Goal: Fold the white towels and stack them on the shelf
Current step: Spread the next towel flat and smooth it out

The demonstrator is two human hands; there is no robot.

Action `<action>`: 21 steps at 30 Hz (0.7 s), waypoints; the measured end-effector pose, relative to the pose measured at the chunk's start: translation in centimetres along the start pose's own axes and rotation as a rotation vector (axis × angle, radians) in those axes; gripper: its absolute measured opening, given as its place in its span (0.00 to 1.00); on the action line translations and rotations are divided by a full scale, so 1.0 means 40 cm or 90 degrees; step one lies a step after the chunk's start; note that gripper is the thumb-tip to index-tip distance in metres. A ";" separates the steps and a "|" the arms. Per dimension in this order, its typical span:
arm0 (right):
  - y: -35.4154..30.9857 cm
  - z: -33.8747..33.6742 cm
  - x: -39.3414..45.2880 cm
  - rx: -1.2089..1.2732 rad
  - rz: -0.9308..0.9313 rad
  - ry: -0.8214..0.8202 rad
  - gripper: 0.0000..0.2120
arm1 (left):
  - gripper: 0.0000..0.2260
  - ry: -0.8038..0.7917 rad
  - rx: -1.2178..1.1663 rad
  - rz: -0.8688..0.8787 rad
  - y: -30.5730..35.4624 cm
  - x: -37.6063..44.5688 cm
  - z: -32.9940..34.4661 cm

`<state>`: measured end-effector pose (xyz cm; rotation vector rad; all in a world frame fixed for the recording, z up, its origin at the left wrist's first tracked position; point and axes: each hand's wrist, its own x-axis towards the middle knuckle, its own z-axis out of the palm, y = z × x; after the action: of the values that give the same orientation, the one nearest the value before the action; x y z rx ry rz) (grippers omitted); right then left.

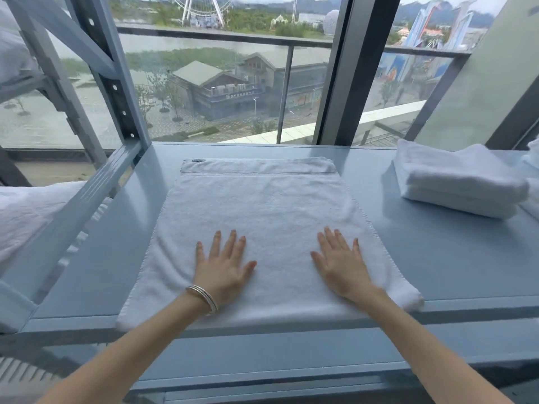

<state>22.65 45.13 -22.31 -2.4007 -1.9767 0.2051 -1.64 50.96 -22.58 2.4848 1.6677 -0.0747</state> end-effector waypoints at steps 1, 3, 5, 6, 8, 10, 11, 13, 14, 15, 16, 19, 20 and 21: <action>-0.051 0.009 -0.013 0.008 -0.053 -0.004 0.32 | 0.41 -0.007 0.010 0.033 0.037 -0.011 0.009; -0.108 0.026 -0.035 0.005 -0.132 -0.010 0.41 | 0.41 -0.018 0.019 0.053 0.048 -0.008 0.012; -0.074 0.029 -0.034 -0.007 -0.126 0.000 0.40 | 0.31 -0.010 0.026 0.017 -0.010 0.003 0.005; -0.036 0.027 -0.030 -0.010 -0.108 0.009 0.39 | 0.26 0.000 0.019 -0.013 -0.051 0.004 0.004; 0.046 0.018 -0.025 -0.016 -0.054 0.012 0.40 | 0.24 0.012 0.011 -0.070 -0.137 0.001 -0.002; 0.113 0.003 -0.018 -0.023 0.003 -0.011 0.41 | 0.24 0.005 0.005 -0.119 -0.195 -0.008 -0.009; 0.129 -0.005 -0.012 -0.025 0.026 -0.025 0.39 | 0.24 0.002 -0.001 -0.138 -0.209 -0.008 -0.010; 0.118 -0.012 0.012 -0.030 0.045 -0.033 0.32 | 0.25 0.004 0.004 -0.158 -0.198 0.007 -0.016; 0.087 -0.013 0.030 -0.027 0.025 -0.020 0.29 | 0.26 0.008 0.011 -0.154 -0.174 0.023 -0.018; 0.042 -0.011 0.051 -0.020 -0.018 -0.007 0.28 | 0.27 0.011 0.014 -0.134 -0.141 0.044 -0.020; -0.012 -0.008 0.073 -0.008 -0.072 -0.005 0.28 | 0.27 0.013 0.012 -0.100 -0.102 0.068 -0.019; -0.131 0.004 0.145 0.010 -0.176 -0.018 0.26 | 0.26 0.008 -0.012 -0.020 -0.008 0.153 -0.021; -0.142 0.003 0.176 0.006 -0.181 -0.020 0.26 | 0.26 0.011 -0.015 -0.016 0.001 0.184 -0.023; -0.139 -0.001 0.209 0.003 -0.177 -0.025 0.26 | 0.25 0.016 -0.016 -0.017 0.001 0.212 -0.026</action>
<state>18.80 54.38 -22.42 -2.1012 -2.2936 0.2498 1.60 58.87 -22.61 2.4553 1.7023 -0.0260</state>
